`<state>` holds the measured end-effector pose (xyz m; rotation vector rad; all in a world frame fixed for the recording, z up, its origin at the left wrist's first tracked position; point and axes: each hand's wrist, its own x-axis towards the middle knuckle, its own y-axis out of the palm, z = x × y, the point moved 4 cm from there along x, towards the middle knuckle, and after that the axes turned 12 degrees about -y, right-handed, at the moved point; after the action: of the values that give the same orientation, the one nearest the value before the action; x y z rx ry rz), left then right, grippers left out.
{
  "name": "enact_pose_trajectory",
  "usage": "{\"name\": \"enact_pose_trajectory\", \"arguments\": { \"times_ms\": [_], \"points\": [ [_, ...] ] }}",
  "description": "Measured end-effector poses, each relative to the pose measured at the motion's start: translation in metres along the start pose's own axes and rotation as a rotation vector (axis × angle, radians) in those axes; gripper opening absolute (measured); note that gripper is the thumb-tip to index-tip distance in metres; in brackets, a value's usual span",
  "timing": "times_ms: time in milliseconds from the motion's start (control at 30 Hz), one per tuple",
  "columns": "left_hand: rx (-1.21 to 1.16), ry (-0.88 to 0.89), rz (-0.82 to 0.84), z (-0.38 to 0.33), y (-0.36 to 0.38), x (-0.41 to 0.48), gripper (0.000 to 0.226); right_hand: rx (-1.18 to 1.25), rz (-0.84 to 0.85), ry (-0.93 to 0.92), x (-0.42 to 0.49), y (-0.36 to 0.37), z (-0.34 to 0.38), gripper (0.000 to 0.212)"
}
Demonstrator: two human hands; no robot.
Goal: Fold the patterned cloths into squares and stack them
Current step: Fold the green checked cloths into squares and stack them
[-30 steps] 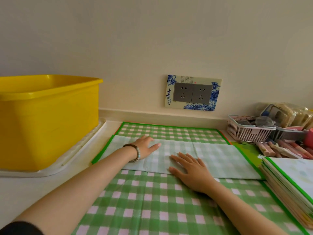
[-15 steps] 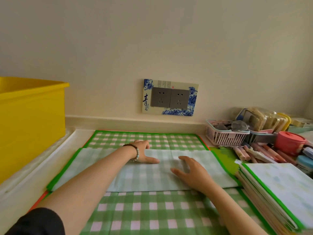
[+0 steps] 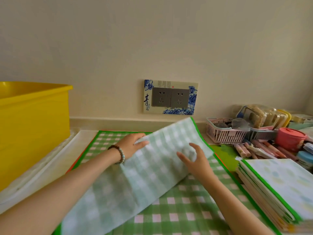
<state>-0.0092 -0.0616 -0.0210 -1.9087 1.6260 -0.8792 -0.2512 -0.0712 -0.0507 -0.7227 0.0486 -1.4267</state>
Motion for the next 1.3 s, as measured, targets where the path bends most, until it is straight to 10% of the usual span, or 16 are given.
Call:
{"name": "enact_pose_trajectory", "arguments": {
  "times_ms": [267, 767, 867, 1000, 1300],
  "points": [
    [-0.331, -0.138, -0.346, 0.009, -0.007, -0.040, 0.018, 0.512, 0.127, 0.254, -0.018, 0.030, 0.011, 0.056],
    [-0.069, -0.483, -0.098, 0.045, 0.012, -0.051, 0.047, 0.262, 0.201, 0.189, -0.008, 0.032, -0.003, 0.062],
    [0.220, -0.454, -0.075, 0.033, 0.005, -0.062, 0.035, 0.154, 0.147, 0.091, -0.009, 0.022, 0.000, 0.061],
    [0.365, -0.305, 0.105, 0.026, -0.002, -0.094, 0.087, -0.009, 0.175, -0.100, -0.014, 0.008, 0.009, 0.040],
    [0.403, -0.005, 0.340, 0.020, -0.006, -0.174, 0.063, -0.526, 0.600, -0.652, -0.085, -0.014, 0.016, 0.051]
  ]
}}
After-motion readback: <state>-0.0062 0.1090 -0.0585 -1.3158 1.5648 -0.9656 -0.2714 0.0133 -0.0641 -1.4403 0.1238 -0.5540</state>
